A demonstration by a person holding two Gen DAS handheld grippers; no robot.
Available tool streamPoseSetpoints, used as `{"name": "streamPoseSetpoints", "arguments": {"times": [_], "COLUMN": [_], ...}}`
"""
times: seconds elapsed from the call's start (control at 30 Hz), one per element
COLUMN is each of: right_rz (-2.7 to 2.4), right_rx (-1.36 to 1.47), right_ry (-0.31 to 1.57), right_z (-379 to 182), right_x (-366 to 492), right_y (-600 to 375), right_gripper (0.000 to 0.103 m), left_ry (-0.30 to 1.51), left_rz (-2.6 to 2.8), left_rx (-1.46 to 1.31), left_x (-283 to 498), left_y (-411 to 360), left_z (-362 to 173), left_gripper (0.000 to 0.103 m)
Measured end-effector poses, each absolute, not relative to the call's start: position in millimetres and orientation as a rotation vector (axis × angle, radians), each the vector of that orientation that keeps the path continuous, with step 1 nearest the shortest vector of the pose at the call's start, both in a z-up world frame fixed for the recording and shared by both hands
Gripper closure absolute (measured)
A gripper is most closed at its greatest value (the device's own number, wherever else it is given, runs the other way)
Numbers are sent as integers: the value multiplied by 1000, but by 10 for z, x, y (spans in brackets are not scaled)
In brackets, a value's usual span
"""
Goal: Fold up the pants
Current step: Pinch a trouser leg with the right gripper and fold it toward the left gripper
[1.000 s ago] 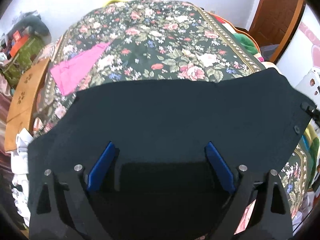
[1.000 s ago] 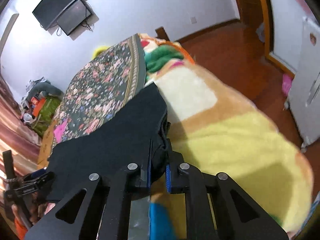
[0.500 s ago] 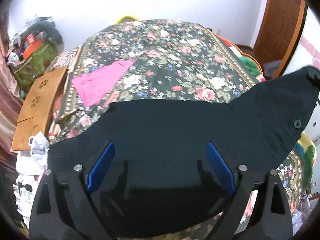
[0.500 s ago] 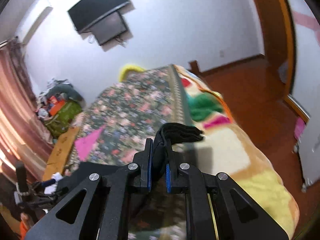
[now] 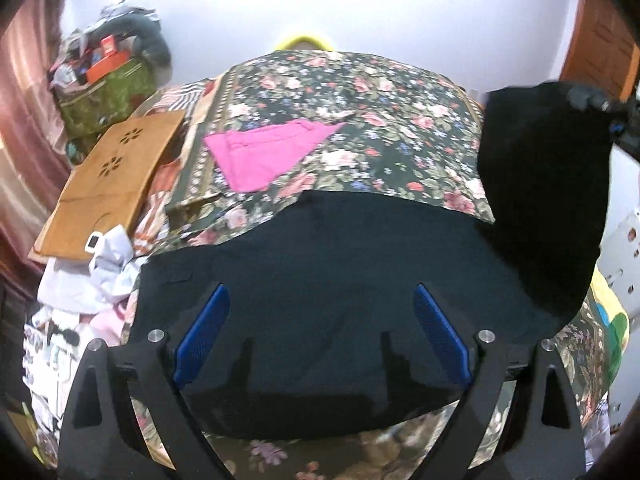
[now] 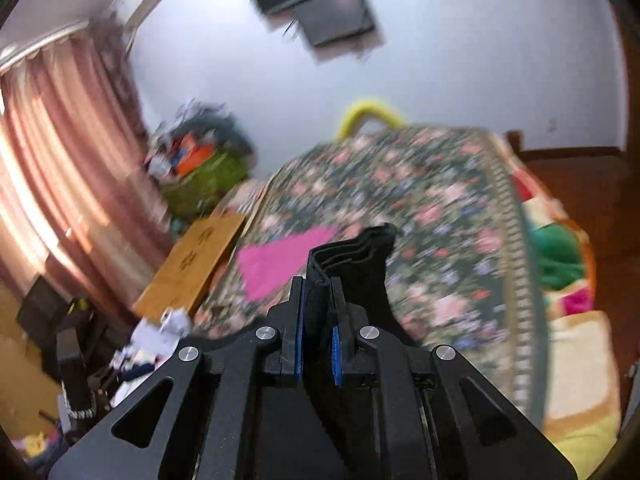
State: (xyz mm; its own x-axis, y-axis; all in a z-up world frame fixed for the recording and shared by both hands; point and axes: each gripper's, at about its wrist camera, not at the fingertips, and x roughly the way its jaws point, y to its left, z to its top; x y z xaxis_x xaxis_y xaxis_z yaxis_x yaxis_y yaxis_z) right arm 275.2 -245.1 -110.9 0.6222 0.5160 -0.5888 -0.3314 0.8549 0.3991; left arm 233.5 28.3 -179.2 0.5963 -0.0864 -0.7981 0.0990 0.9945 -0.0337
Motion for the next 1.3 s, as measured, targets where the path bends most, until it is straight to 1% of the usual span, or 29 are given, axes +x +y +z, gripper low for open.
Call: {"name": "streamPoseSetpoints", "arguments": {"times": [0.3,0.47,0.6,0.7,0.77,0.8,0.83,1.03,1.1,1.17,1.3], "right_rz": [668,716,742,776,798,812,816,764,716,678,621], "right_rx": [112,11,4,16,25,31,31,23,29,37,46], "right_ry": [936,1002,1051,1086,1110,1111,1106,1004,964,920,878], "right_z": [-1725,-1955,-2053,-2062,-2041,-2014,-1986,-1731,-1634,-1551,-1486], "right_x": [2544,2356,2284,2237,2194,2179,2156,2179,2245,2310,2479], "right_y": [-1607,-1323,-1280,-1311,-1337,-1380,-1402,-1759,-1929,-2082,-2325], "right_gripper": [94,93,88,79,65,63,61,60,57,46,45], "left_ry": [940,946,945,941,938,937,935,934,932,932,939], "left_rz": [-57,-44,-44,-47,-52,-55,-59,-107,-124,-140,-179], "left_rx": [-15,-6,3,9,14,18,23,45,50,52,61], "left_x": [2195,2174,2183,2184,2194,2200,2207,2312,2384,2446,2641], "left_y": [561,583,553,507,475,452,427,214,116,34,-190], "left_z": [-1831,-1844,-1821,-1784,-1762,-1748,-1734,-1642,-1614,-1590,-1564], "left_gripper": [9,9,9,9,9,9,9,8,7,7,6]}}
